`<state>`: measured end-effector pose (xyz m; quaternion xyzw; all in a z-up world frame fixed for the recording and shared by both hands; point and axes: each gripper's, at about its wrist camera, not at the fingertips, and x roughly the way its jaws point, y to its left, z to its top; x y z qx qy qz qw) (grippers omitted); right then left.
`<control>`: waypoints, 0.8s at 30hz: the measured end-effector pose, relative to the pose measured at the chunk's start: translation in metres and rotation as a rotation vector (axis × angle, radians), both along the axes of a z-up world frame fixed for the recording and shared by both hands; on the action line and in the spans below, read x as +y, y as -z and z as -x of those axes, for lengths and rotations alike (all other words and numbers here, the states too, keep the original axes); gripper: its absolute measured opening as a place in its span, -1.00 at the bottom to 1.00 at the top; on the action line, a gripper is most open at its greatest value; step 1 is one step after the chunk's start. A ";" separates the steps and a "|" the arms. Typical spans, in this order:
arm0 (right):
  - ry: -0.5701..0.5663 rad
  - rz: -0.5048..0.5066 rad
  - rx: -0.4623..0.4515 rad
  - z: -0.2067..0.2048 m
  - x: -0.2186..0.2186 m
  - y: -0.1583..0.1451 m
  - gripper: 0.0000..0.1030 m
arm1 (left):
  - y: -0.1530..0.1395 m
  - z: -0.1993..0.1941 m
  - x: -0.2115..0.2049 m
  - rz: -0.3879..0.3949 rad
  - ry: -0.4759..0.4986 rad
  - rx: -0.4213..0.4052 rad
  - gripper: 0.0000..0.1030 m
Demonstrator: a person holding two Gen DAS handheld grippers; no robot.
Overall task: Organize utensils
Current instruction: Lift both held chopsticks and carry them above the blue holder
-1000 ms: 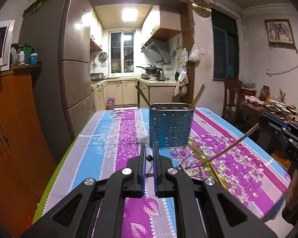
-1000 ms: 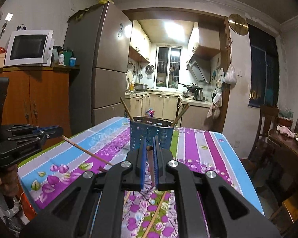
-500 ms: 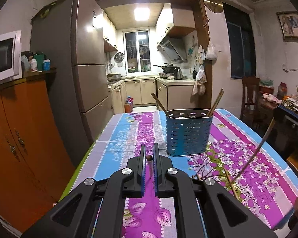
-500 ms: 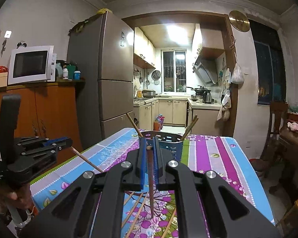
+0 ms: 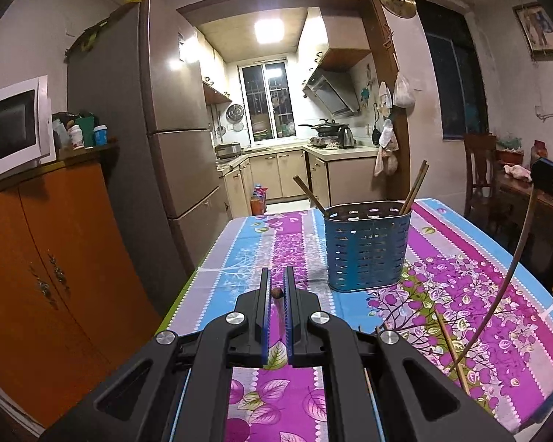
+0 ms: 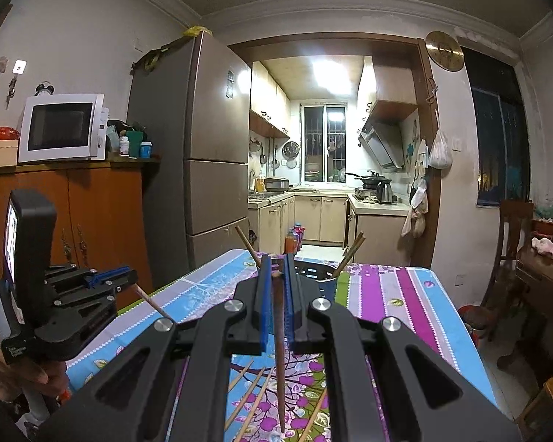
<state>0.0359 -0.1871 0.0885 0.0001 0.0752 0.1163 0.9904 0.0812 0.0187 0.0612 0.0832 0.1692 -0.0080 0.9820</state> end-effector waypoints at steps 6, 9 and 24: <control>-0.007 -0.002 -0.009 -0.003 -0.001 -0.007 -0.90 | -0.001 0.000 0.000 -0.008 -0.001 -0.004 -0.85; -0.007 0.013 -0.022 -0.007 -0.002 -0.015 -0.90 | -0.003 -0.001 -0.002 -0.020 0.000 -0.013 -0.85; 0.008 0.021 -0.053 -0.058 -0.017 -0.061 -0.90 | -0.030 -0.041 -0.029 -0.074 0.031 -0.040 -0.85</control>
